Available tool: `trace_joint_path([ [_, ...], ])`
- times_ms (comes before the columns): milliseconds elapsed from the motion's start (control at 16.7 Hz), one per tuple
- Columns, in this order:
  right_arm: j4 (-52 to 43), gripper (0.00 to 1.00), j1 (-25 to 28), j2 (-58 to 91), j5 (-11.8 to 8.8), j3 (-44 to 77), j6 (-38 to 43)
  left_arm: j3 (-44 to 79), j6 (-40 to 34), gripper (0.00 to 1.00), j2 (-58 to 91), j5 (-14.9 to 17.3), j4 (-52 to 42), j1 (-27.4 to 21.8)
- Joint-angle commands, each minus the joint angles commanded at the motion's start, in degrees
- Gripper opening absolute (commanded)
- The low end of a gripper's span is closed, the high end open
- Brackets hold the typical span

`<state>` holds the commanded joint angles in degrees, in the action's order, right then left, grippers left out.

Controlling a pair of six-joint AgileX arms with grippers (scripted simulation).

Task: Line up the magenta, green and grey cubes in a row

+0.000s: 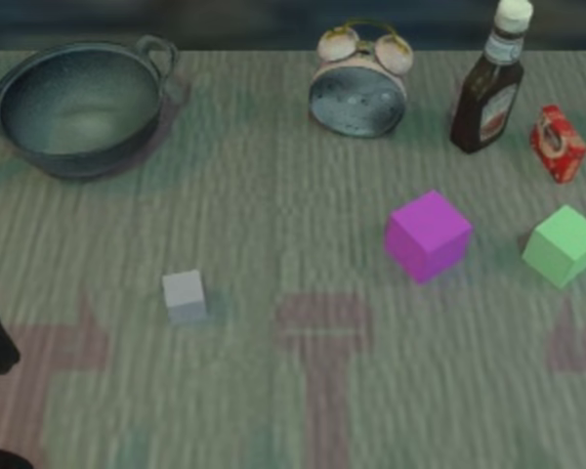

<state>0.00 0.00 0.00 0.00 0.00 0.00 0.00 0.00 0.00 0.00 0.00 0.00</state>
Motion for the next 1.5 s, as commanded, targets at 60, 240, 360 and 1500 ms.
trace_joint_path([
  [60, 0.0, 1.0, 0.0, 0.0, 0.0, 0.0, 0.0, 0.0, 0.0, 1.0, 0.0, 0.0, 0.0, 0.0],
  [240, 0.0, 1.0, 0.0, 0.0, 0.0, 0.0, 0.0, 1.73, 1.06, 1.0, 1.75, 0.08, -1.15, -0.57],
  [360, 0.0, 1.0, 0.0, 0.0, 0.0, 0.0, 0.0, 5.75, 3.46, 1.0, 5.96, 0.15, -3.75, -1.75],
  [1500, 0.0, 1.0, 0.0, 0.0, 0.0, 0.0, 0.0, 75.11, 46.92, 1.0, 104.48, 0.12, -53.05, -21.7],
])
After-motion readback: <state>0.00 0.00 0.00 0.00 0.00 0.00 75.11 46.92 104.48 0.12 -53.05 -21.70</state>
